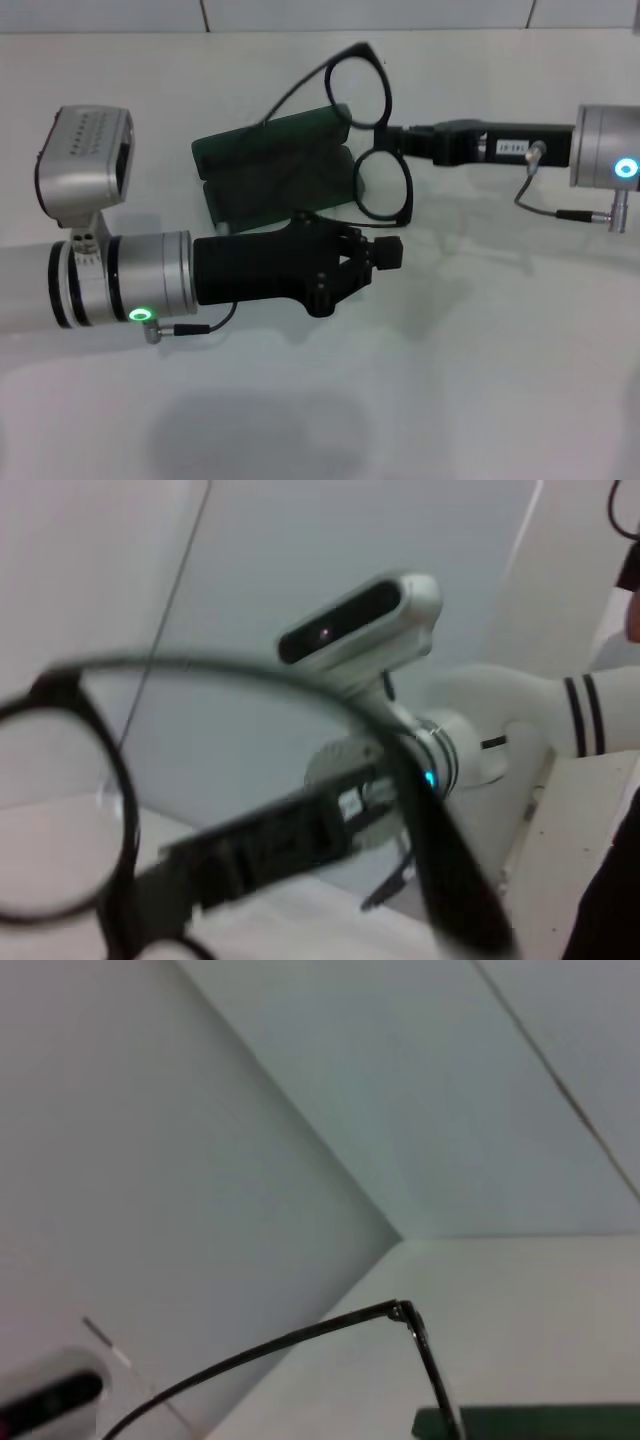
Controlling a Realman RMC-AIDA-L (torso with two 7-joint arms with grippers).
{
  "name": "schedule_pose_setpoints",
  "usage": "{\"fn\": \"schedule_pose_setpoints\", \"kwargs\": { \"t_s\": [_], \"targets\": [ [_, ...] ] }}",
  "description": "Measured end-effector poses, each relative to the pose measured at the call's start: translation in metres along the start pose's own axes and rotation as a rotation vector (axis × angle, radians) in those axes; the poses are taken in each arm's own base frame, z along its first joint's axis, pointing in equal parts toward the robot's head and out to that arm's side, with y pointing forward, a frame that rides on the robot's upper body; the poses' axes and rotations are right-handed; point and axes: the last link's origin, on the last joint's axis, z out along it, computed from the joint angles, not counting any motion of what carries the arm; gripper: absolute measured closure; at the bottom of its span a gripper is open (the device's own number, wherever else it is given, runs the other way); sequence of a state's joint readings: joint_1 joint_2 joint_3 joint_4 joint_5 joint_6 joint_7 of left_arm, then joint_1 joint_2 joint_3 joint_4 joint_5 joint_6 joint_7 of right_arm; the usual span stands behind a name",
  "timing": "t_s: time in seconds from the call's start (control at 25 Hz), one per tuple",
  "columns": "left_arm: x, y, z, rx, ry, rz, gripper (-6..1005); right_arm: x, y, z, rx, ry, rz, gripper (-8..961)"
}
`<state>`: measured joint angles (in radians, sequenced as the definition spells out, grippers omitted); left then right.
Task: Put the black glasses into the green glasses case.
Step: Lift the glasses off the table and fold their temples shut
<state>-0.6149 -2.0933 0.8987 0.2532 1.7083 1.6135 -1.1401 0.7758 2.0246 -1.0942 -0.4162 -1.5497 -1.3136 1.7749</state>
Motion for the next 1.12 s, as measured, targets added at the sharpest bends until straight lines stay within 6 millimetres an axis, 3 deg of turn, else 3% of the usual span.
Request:
{"fn": "schedule_pose_setpoints", "kwargs": {
  "t_s": [0.6,1.12],
  "targets": [
    [0.015,-0.006,0.006,-0.022,-0.002,0.018,997,0.017,0.01,0.004,-0.063,0.086,-0.063,888],
    [0.018,-0.006,0.009,-0.036,-0.007,0.011,995,0.014,0.012,-0.001,-0.08,0.072,-0.088,889]
  ]
}}
